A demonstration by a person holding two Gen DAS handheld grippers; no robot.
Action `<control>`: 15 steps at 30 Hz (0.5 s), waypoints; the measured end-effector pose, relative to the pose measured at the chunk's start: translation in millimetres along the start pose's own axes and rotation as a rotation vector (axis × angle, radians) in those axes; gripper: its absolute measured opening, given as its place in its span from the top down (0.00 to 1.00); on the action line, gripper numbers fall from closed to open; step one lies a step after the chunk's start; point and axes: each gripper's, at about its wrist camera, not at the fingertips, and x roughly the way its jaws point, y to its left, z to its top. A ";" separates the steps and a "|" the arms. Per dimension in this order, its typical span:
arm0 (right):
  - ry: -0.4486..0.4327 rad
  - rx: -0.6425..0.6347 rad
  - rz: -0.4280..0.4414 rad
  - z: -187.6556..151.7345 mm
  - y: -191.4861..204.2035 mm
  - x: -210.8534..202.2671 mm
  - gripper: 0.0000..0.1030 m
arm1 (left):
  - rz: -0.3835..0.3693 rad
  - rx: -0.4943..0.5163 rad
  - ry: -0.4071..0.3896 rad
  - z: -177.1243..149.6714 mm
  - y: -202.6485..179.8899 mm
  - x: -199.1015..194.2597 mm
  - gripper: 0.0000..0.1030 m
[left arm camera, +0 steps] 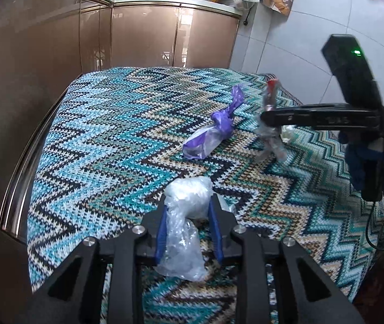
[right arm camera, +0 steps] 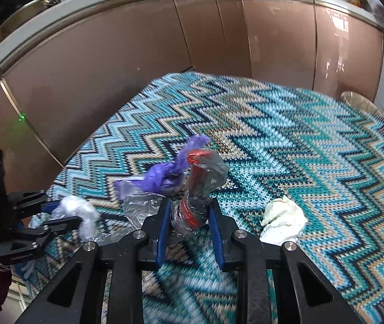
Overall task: Collect trash
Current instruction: 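Carry both clear bags off the table over the white bin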
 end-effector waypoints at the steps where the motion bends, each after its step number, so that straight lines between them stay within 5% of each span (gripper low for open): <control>1: -0.012 -0.003 0.004 -0.8 2.0 -7.8 0.75 | 0.001 -0.002 -0.003 -1.1 -2.7 -4.0 0.75; 15: -0.160 0.040 -0.010 -37.0 1.5 -117.8 0.75 | 0.031 -0.020 -0.124 2.6 -44.5 -81.0 0.75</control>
